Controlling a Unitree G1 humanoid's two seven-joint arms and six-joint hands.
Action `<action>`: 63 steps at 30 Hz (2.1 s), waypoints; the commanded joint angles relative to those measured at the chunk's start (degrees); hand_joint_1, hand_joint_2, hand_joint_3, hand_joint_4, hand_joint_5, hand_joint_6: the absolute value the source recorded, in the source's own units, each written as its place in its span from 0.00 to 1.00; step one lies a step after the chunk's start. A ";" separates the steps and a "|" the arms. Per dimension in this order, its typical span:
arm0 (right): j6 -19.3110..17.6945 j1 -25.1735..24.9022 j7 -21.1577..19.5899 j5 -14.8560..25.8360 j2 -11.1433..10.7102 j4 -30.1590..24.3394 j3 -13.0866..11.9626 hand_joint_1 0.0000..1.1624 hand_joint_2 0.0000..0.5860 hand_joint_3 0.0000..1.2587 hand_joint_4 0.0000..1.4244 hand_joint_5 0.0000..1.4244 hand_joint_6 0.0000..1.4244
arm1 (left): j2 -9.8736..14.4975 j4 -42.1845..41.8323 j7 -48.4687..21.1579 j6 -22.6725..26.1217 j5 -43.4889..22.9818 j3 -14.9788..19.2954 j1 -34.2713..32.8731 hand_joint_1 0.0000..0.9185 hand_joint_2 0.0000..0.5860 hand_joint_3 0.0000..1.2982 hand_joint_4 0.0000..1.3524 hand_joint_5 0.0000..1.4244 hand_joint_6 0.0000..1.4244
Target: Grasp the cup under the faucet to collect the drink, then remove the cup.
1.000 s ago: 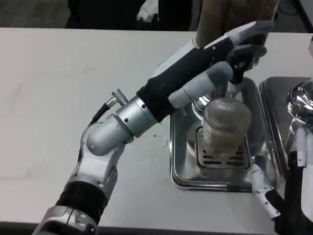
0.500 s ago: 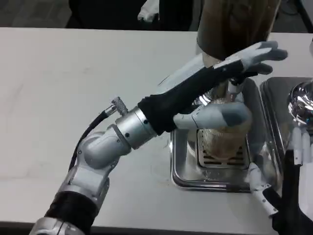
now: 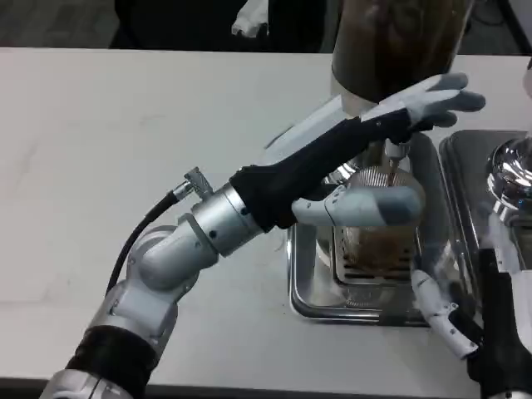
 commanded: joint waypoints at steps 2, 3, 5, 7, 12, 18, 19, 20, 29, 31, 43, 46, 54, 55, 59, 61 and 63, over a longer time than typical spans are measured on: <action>-1.17 -3.08 6.41 4.29 -2.39 0.65 -1.69 0.44 0.43 0.00 0.00 0.00 0.00 | 0.95 0.63 -0.41 -0.26 1.97 -1.47 0.92 0.00 0.13 0.13 0.01 0.15 0.10; -0.97 -3.51 7.19 4.72 -2.52 0.73 -1.87 0.44 0.43 0.00 0.00 0.00 0.00 | 0.99 0.64 -0.34 -0.29 1.92 -1.55 0.91 0.00 0.14 0.13 0.01 0.15 0.10; -0.56 -4.68 8.58 5.23 -2.71 1.31 -2.16 0.48 0.40 0.00 0.00 0.00 0.00 | 1.00 0.50 -0.22 -0.24 1.64 -1.61 0.95 0.00 0.14 0.13 0.01 0.15 0.10; -0.38 -5.68 9.51 5.96 -2.59 1.97 -2.48 0.49 0.40 0.00 0.00 0.00 0.00 | 1.00 0.46 -0.08 -0.21 1.50 -1.61 0.93 0.00 0.14 0.13 0.01 0.15 0.10; -1.34 -7.90 9.12 7.49 -1.56 4.29 -3.18 0.54 0.39 0.00 0.00 0.00 0.00 | 1.04 0.63 0.06 -0.09 1.36 -1.53 0.69 0.00 0.14 0.14 0.01 0.15 0.10; -4.74 -10.30 8.15 10.02 -0.10 8.48 -3.98 0.60 0.36 0.00 0.00 0.00 0.00 | 1.21 0.95 0.04 -0.05 1.31 -1.45 0.58 0.00 0.15 0.14 0.01 0.15 0.10; -6.19 -10.70 7.85 10.84 0.38 9.73 -4.24 0.60 0.36 0.00 0.00 0.00 0.00 | 1.27 1.08 0.03 -0.03 1.32 -1.43 0.50 0.00 0.15 0.14 0.01 0.15 0.10; -7.34 -11.02 7.60 11.41 0.74 10.72 -4.41 0.60 0.36 0.00 0.00 0.00 0.00 | 1.35 1.24 -0.05 -0.04 1.28 -1.40 0.38 0.00 0.15 0.14 0.01 0.15 0.10; -15.16 -13.19 7.96 14.51 1.97 17.73 -4.98 0.61 0.35 0.00 0.00 0.00 0.00 | 1.58 1.34 -0.03 -0.02 1.05 -1.21 -0.10 0.00 0.15 0.15 0.03 0.15 0.09; -16.03 -13.63 8.53 15.08 2.08 18.81 -4.82 0.61 0.34 0.00 0.00 0.00 0.00 | 1.61 1.36 0.05 -0.02 1.08 -1.18 -0.03 0.00 0.15 0.15 0.03 0.15 0.09; -17.23 -14.34 10.68 15.30 1.66 20.03 -4.18 0.61 0.34 0.00 0.00 0.00 0.00 | 1.45 1.32 0.79 -0.04 1.39 -1.26 0.50 0.00 0.16 0.16 0.03 0.16 0.09; -17.21 -14.78 11.09 15.94 1.87 20.51 -4.39 0.61 0.34 0.00 0.00 0.00 0.00 | 1.40 1.45 0.98 0.03 1.47 -1.31 0.46 0.00 0.16 0.16 0.03 0.16 0.09; -17.16 -16.63 11.86 17.08 2.57 23.17 -4.49 0.63 0.33 0.00 0.00 0.00 0.00 | 1.42 1.20 1.15 0.07 1.48 -1.29 0.41 0.00 0.16 0.17 0.03 0.16 0.09; -17.28 -16.81 11.81 17.12 2.62 23.52 -4.51 0.63 0.33 0.00 0.00 0.00 0.00 | 1.42 1.17 1.19 0.12 1.47 -1.27 0.42 0.00 0.16 0.17 0.03 0.16 0.09; -17.69 -17.49 11.94 17.56 2.63 24.54 -4.57 0.63 0.33 0.00 0.00 0.00 0.00 | 1.52 1.04 1.53 0.11 1.57 -1.11 0.41 0.00 0.16 0.17 0.03 0.16 0.09; -17.96 -17.72 11.98 17.72 2.65 24.95 -4.62 0.63 0.33 0.00 0.00 0.00 0.00 | 1.64 0.85 1.71 0.21 1.56 -1.00 0.37 0.00 0.16 0.17 0.03 0.16 0.09; -18.23 -17.83 11.96 17.77 2.74 25.21 -4.61 0.63 0.33 0.00 0.00 0.00 0.00 | 1.80 0.81 1.81 0.30 1.59 -0.94 0.32 0.00 0.16 0.17 0.04 0.16 0.09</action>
